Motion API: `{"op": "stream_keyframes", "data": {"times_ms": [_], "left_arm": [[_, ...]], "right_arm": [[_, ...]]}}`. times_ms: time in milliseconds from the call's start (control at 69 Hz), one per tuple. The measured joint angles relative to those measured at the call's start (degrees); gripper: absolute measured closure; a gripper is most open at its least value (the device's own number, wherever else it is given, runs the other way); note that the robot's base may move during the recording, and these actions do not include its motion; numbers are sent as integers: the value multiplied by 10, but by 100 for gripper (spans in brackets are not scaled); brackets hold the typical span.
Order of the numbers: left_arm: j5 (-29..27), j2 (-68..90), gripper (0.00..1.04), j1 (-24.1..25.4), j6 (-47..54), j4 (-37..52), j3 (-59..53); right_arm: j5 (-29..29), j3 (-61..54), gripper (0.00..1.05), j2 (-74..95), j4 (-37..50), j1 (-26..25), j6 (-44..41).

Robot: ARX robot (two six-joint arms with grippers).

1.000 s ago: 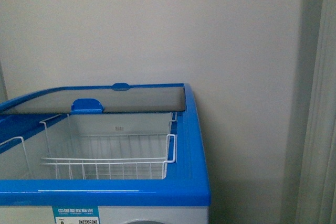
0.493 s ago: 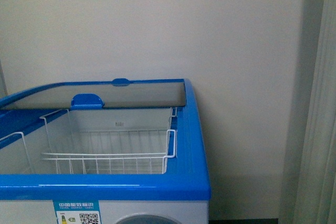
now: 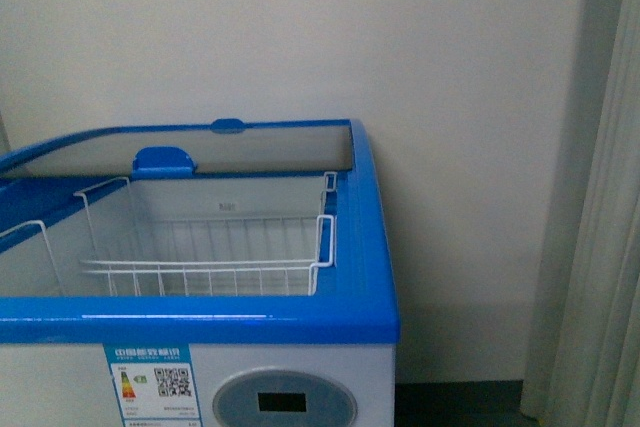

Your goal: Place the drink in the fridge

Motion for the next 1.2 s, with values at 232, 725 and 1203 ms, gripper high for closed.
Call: {"op": "stream_keyframes", "data": {"times_ms": [232,725,1203], "left_arm": [[0,0,8,0,0,0,0],[0,0,8,0,0,0,0],[0,0,8,0,0,0,0]], "right_arm": [[1,118,60,117,2,59,-35],[20,469,60,356,-99,151,-137],[-18,769,60,555,-167,285,-210]]}}
